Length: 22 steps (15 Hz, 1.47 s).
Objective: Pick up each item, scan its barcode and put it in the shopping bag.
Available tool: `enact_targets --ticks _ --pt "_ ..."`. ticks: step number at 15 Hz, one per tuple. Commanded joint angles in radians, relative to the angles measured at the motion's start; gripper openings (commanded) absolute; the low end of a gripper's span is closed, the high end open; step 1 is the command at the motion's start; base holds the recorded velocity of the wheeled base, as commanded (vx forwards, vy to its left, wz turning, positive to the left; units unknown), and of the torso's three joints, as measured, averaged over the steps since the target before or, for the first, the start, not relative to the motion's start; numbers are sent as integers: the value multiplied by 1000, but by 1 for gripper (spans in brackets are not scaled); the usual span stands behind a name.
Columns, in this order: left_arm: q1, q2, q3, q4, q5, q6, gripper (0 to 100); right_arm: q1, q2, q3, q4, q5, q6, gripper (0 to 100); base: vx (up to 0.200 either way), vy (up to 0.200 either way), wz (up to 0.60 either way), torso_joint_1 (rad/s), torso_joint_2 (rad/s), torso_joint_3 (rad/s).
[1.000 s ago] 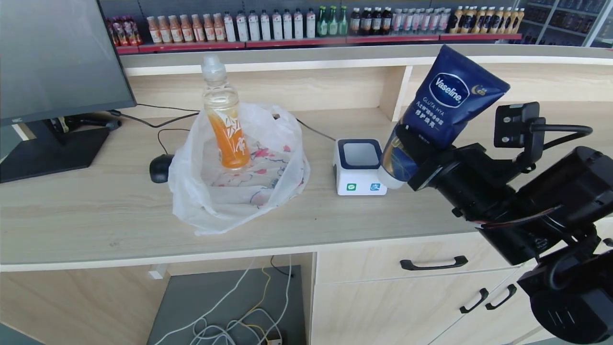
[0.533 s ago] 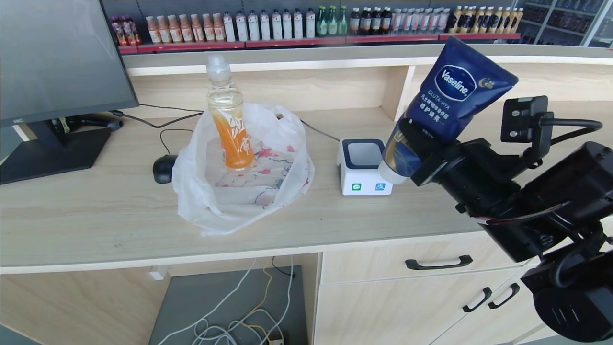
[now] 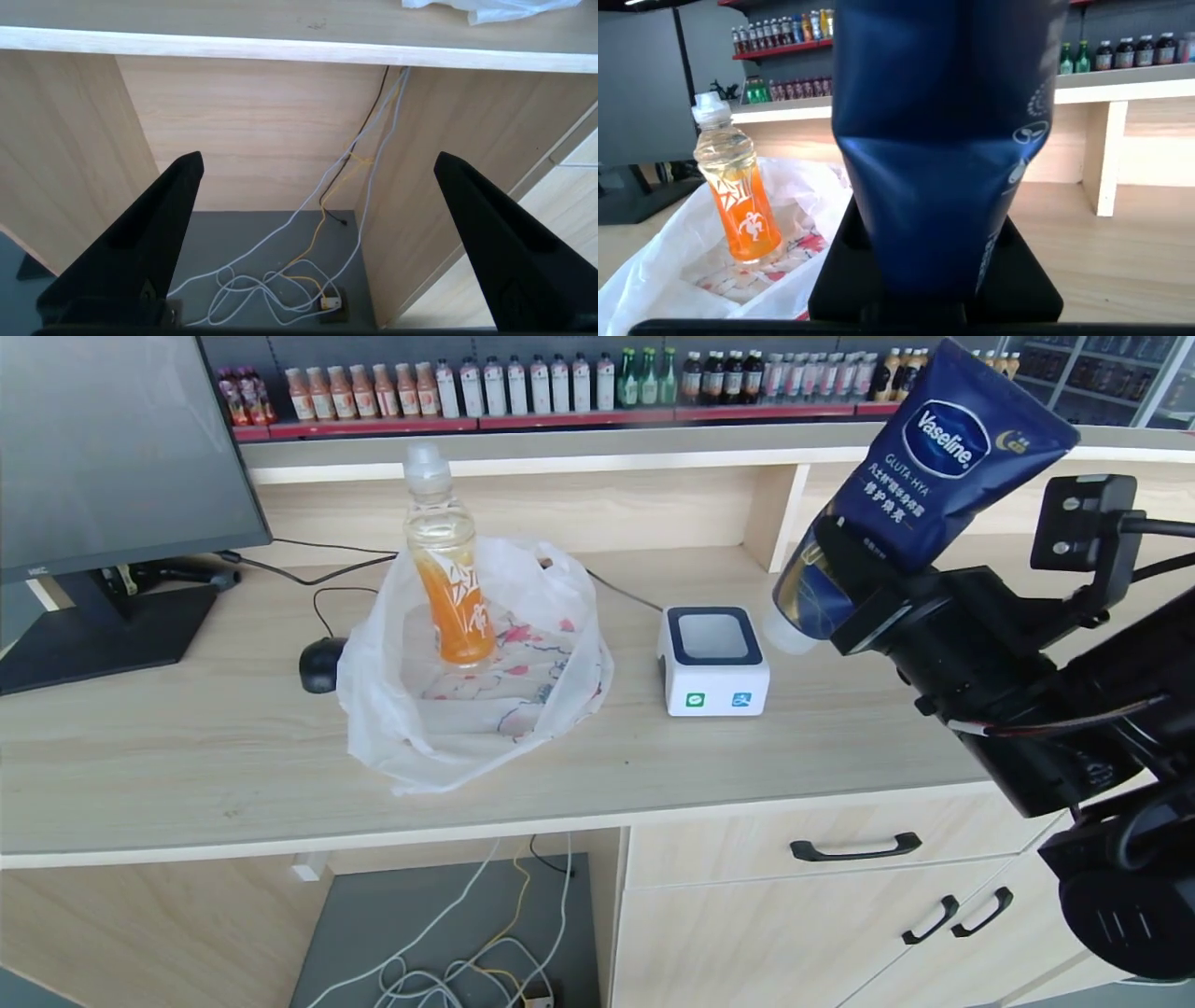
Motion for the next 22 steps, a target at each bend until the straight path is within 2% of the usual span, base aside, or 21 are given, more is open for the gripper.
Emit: enact_targets --ticks 1,3,4,5,6,8,11,14,18,22 --pt "0 0 0 0 0 0 100 12 43 -10 -1 10 2 0 0 0 0 0 0 0" --pt "0 0 0 0 0 0 100 17 117 -82 28 78 5 0 0 0 0 0 0 0" --pt "0 0 0 0 0 0 100 17 124 -107 48 79 7 0 0 0 0 0 0 0" --pt "0 0 0 0 0 0 100 28 152 -225 134 93 56 0 0 0 0 0 0 0" --pt "0 0 0 0 0 0 100 65 169 -308 178 101 165 0 0 0 0 0 0 0" --pt "0 0 0 0 0 0 100 71 209 -425 233 99 304 0 0 0 0 0 0 0" --pt "0 0 0 0 0 0 100 71 238 -445 232 81 487 0 0 0 0 0 0 0" --pt "0 0 0 0 0 0 100 72 261 -445 230 -8 650 0 0 0 0 0 0 0" --pt "0 0 0 0 0 0 100 83 312 -452 244 -128 665 0 0 0 0 0 0 0" --pt "0 0 0 0 0 0 100 91 333 -481 295 -136 699 0 0 0 0 0 0 0"
